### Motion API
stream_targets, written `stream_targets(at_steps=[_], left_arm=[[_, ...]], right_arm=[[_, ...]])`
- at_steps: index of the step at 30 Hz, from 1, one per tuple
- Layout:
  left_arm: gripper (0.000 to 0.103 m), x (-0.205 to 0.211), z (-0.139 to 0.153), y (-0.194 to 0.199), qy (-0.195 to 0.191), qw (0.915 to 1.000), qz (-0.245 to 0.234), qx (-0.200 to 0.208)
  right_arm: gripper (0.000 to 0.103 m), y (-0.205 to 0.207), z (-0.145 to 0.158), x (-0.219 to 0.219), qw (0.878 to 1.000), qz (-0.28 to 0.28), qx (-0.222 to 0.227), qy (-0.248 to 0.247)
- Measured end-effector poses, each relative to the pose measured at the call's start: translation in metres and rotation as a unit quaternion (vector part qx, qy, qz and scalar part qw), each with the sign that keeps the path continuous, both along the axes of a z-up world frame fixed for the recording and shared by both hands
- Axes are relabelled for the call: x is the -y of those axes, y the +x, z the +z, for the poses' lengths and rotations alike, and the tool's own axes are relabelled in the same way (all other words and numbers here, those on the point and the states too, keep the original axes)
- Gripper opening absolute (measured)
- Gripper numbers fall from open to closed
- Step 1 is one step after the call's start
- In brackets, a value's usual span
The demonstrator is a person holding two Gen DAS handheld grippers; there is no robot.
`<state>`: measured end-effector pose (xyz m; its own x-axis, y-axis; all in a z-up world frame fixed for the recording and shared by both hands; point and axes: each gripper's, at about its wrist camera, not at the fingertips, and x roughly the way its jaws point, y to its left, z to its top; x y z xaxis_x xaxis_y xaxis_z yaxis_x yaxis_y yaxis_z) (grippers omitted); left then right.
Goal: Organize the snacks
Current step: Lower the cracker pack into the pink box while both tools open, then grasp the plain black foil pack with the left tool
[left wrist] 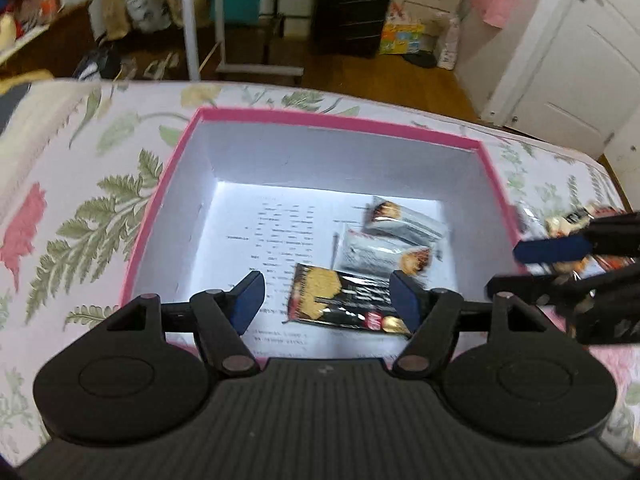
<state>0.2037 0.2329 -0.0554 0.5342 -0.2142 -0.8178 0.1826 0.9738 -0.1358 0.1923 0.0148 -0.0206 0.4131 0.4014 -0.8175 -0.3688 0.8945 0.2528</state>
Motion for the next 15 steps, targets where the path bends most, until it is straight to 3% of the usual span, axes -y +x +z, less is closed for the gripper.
stream_targets(at_steps=[6, 11, 15], left_arm=[[0.066, 0.025, 0.043, -0.041, 0.003, 0.9984, -0.055, 0.017], [0.066, 0.062, 0.066, -0.069, 0.008, 0.9939, -0.104, 0.035], [0.066, 0.093, 0.067, -0.083, -0.006, 0.9895, -0.142, 0.028]], right_arm=[[0.062, -0.055, 0.037, 0.045, 0.997, 0.011, 0.072, 0.018], [0.062, -0.089, 0.043, 0.075, 0.994, 0.016, 0.108, -0.006], [0.062, -0.112, 0.035, 0.101, 0.993, 0.012, 0.121, -0.003]])
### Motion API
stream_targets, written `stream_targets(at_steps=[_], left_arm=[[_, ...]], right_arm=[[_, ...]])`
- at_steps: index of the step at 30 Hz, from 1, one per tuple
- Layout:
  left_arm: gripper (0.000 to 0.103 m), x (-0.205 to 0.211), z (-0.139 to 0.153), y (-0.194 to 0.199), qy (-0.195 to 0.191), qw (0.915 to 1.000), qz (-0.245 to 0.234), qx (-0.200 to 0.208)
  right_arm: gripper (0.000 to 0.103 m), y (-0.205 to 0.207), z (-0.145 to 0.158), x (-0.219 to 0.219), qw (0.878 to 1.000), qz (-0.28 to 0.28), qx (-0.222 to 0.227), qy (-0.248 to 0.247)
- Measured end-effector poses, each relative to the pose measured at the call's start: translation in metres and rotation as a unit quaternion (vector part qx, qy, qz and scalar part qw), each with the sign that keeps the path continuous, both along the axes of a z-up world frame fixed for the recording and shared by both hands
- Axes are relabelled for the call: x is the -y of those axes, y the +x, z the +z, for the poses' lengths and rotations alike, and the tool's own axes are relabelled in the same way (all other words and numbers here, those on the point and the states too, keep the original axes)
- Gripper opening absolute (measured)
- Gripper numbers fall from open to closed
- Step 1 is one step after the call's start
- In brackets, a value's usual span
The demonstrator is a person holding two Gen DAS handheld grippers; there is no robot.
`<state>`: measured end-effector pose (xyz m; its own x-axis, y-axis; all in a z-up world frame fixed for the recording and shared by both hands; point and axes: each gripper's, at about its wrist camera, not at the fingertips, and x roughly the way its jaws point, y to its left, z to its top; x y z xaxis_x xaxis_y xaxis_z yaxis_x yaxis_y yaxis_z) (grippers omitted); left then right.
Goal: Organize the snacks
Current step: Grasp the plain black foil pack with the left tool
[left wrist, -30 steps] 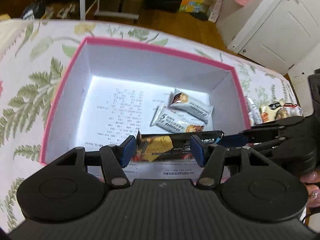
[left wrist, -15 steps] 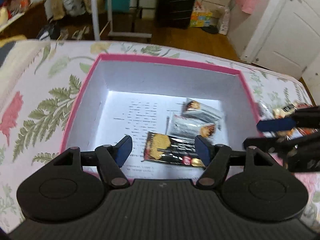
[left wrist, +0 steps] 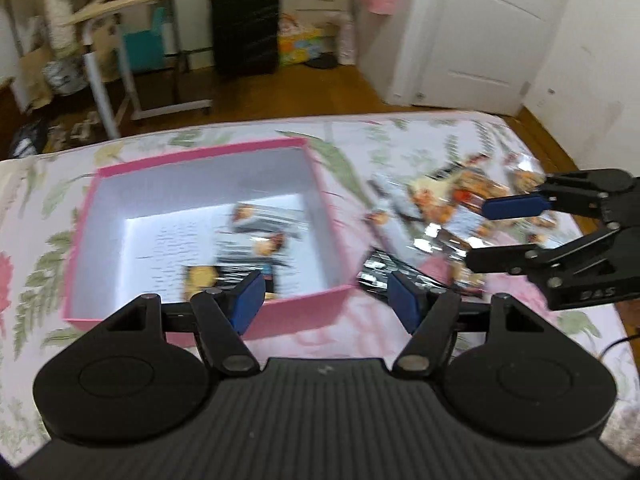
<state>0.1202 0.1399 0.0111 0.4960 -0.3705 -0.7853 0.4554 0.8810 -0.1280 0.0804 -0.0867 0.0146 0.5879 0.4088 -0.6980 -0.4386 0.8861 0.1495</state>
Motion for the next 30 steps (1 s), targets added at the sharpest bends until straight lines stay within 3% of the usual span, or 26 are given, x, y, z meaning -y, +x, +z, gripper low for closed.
stream_targets(at_steps=[4, 9, 12, 18, 22, 26, 30], left_arm=[[0.065, 0.032, -0.02, -0.006, -0.008, 0.9991, -0.017, -0.037], [0.064, 0.061, -0.063, 0.001, -0.023, 0.9951, -0.001, -0.096], [0.062, 0.074, -0.085, 0.006, -0.023, 0.9943, 0.019, -0.102], [0.062, 0.086, -0.119, 0.026, -0.069, 0.9854, 0.074, -0.138], [0.062, 0.107, -0.139, 0.041, -0.042, 0.9798, 0.145, -0.131], [0.064, 0.111, -0.158, 0.044, -0.053, 0.9726, 0.153, -0.167], [0.065, 0.101, -0.174, 0.038, -0.07, 0.9666, 0.163, -0.185]], right_arm=[[0.062, -0.013, -0.021, 0.015, 1.0, 0.009, -0.018, 0.004], [0.062, -0.014, -0.052, 0.02, 0.999, 0.04, -0.031, -0.006], [0.062, -0.013, -0.07, 0.018, 0.997, 0.066, -0.031, -0.028], [0.064, 0.001, -0.106, 0.011, 0.991, 0.104, -0.037, -0.073], [0.065, 0.012, -0.129, 0.002, 0.988, 0.106, -0.043, -0.106], [0.068, 0.015, -0.146, -0.008, 0.981, 0.112, -0.031, -0.157], [0.07, 0.017, -0.153, -0.003, 0.985, 0.098, -0.025, -0.137]])
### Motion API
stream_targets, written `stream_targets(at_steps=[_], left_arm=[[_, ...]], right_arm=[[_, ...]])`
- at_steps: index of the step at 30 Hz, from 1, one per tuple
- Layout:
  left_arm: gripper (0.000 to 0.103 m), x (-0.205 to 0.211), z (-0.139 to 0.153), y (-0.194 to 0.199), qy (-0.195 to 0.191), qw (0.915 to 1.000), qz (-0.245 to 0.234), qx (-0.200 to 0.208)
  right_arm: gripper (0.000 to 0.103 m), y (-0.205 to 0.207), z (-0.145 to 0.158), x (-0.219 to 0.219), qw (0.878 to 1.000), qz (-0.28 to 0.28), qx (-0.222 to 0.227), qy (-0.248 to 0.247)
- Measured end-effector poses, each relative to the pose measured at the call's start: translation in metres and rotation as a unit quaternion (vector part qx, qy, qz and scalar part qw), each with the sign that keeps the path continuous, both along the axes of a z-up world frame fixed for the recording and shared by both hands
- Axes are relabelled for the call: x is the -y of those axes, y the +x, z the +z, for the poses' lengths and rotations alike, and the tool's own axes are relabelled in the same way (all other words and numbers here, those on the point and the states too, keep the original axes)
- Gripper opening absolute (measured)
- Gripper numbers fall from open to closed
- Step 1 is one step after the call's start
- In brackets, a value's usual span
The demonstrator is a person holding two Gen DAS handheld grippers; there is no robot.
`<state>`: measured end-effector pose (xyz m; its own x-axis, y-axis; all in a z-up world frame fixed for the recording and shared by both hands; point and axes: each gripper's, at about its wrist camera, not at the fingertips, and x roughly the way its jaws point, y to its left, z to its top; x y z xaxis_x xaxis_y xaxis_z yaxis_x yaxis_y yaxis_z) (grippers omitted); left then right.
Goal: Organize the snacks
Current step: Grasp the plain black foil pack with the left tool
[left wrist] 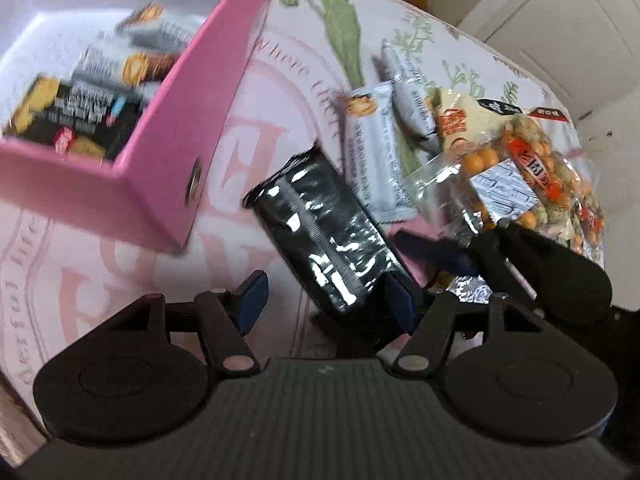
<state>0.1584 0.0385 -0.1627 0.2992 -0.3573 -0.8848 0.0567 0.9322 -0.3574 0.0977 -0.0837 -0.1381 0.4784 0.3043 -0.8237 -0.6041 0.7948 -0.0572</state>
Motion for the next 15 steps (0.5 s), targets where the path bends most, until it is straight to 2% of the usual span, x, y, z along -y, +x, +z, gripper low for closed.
stream_targets(at_steps=[3, 6, 8, 15], left_arm=[[0.066, -0.007, -0.003, -0.001, -0.032, 0.9994, 0.017, 0.0], [0.064, -0.016, -0.007, 0.001, -0.075, 0.9969, 0.025, -0.008], [0.06, -0.018, -0.008, 0.0, -0.091, 0.9956, 0.021, -0.01], [0.057, -0.016, -0.003, -0.004, -0.094, 0.9955, 0.0, -0.013]], right_arm=[[0.07, -0.001, -0.001, 0.0, 1.0, -0.001, 0.007, 0.008], [0.056, -0.003, 0.001, -0.001, 1.0, -0.005, -0.008, 0.017], [0.055, -0.005, 0.002, -0.002, 0.999, -0.023, -0.017, 0.021], [0.055, -0.014, 0.007, -0.004, 0.997, -0.069, -0.033, 0.028]])
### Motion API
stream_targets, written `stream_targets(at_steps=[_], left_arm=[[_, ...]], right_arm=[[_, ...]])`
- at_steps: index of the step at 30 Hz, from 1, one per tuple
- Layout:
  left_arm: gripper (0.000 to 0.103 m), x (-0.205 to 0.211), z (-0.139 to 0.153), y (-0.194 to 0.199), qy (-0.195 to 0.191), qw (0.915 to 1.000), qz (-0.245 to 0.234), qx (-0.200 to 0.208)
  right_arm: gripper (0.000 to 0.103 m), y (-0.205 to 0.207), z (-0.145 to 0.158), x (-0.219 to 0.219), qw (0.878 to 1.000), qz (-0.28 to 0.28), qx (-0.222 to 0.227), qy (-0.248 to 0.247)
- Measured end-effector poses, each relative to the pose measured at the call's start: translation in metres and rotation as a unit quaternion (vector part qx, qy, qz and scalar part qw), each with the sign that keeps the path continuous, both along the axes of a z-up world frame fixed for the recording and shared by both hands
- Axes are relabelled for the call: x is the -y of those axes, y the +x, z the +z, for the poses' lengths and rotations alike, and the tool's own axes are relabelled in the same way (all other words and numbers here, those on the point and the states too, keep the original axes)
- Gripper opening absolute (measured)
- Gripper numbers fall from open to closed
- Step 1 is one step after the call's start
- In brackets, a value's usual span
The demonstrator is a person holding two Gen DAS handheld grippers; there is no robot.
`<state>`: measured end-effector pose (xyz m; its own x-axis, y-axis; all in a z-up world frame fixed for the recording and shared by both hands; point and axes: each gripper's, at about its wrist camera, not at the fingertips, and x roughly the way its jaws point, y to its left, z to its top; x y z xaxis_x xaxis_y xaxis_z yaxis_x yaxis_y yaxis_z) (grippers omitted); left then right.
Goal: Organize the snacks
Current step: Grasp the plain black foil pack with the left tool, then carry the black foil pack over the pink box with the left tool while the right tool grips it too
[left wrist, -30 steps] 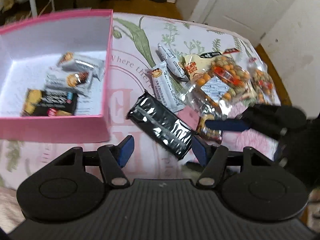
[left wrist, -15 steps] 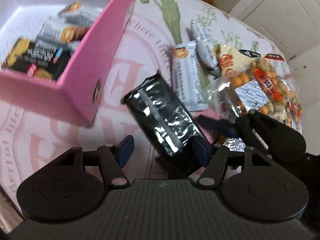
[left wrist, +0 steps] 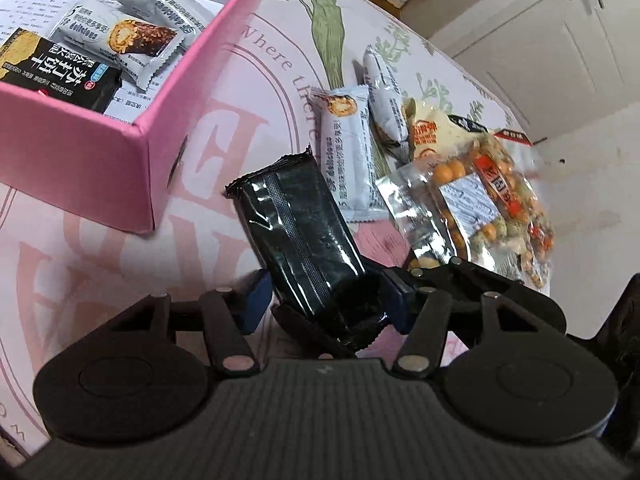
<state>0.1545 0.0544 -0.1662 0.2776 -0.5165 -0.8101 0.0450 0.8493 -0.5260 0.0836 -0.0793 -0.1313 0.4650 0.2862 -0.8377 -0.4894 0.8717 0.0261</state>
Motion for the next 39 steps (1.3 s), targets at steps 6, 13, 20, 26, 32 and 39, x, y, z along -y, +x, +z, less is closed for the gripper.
stream_targets(at_steps=[6, 13, 20, 26, 32, 39], left_arm=[[0.057, 0.006, 0.007, -0.001, 0.015, 0.9993, -0.03, -0.015], [0.057, 0.013, 0.02, -0.011, 0.046, 0.9968, -0.06, -0.024], [0.058, 0.009, 0.005, -0.01, 0.046, 0.9956, -0.056, -0.06], [0.049, 0.002, -0.003, -0.011, 0.033, 0.9974, -0.028, -0.058], [0.043, 0.0, 0.004, -0.012, 0.023, 0.9988, -0.022, -0.036], [0.043, 0.005, 0.024, -0.015, 0.023, 0.9977, -0.053, -0.037]], right_arm=[[0.054, -0.002, 0.006, 0.003, 0.998, -0.041, -0.033, 0.035], [0.053, -0.012, 0.015, 0.006, 0.995, -0.071, -0.047, 0.062], [0.058, -0.012, 0.003, -0.004, 0.997, -0.036, -0.06, 0.022], [0.075, -0.024, -0.009, -0.029, 0.999, 0.025, -0.029, -0.031], [0.052, -0.023, 0.0, -0.024, 0.999, 0.003, -0.021, -0.041], [0.052, -0.013, 0.012, -0.018, 0.999, -0.02, -0.031, -0.024]])
